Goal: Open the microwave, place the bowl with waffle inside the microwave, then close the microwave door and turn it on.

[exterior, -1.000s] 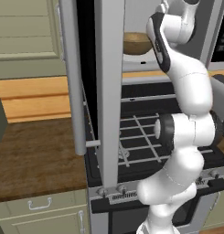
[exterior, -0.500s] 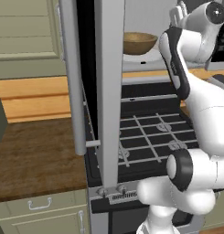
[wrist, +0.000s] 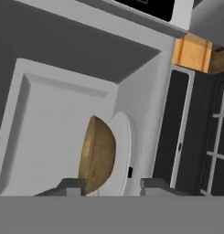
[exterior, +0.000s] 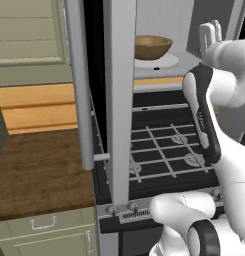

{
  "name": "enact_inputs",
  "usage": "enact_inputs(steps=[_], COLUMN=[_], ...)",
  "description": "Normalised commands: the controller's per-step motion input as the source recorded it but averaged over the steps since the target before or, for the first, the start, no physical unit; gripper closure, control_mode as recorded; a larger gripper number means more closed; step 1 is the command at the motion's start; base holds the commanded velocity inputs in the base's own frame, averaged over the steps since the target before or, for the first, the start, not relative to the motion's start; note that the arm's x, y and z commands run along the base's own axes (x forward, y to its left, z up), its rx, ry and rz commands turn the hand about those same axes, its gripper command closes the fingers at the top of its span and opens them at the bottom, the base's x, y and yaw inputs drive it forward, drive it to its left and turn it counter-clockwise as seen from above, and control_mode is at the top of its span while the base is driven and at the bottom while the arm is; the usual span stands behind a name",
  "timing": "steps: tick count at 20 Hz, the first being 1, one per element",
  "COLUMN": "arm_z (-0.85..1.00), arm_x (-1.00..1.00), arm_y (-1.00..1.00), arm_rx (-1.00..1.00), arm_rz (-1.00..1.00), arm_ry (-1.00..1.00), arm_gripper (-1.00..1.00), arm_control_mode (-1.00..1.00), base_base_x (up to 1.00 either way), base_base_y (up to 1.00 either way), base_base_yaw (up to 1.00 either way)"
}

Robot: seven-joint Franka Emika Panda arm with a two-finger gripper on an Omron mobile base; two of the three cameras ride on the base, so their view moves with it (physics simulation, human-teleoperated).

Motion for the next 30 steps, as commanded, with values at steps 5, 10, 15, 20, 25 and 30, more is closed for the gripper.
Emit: enact_inputs(steps=[5, 10, 15, 20, 25, 30], arm_z=[-0.07, -0.17, -0.08, 0.0, 0.0, -0.01], arm_x=[-1.0, -1.0, -0.73, -0.17, -0.98, -1.0], arm_y=[0.05, 0.16, 0.15, 0.0, 0.3, 0.76], arm_rx=[0.0, 0.0, 0.0, 0.0, -0.04, -0.15], arm_rz=[0.0, 0.0, 0.0, 0.01, 0.05, 0.0], arm_ry=[-0.16, -0.15, 0.03, 0.0, 0.01, 0.05], arm_gripper=[1.0, 1.0, 1.0, 1.0, 1.0, 1.0], arm_control_mode=[-1.0, -1.0, -1.0, -1.0, -1.0, -1.0], base_base_x=[0.0, 0.0, 0.0, 0.0, 0.0, 0.0], base_base_y=[0.0, 0.0, 0.0, 0.0, 0.0, 0.0], base_base_yaw=[0.0, 0.0, 0.0, 0.0, 0.0, 0.0])
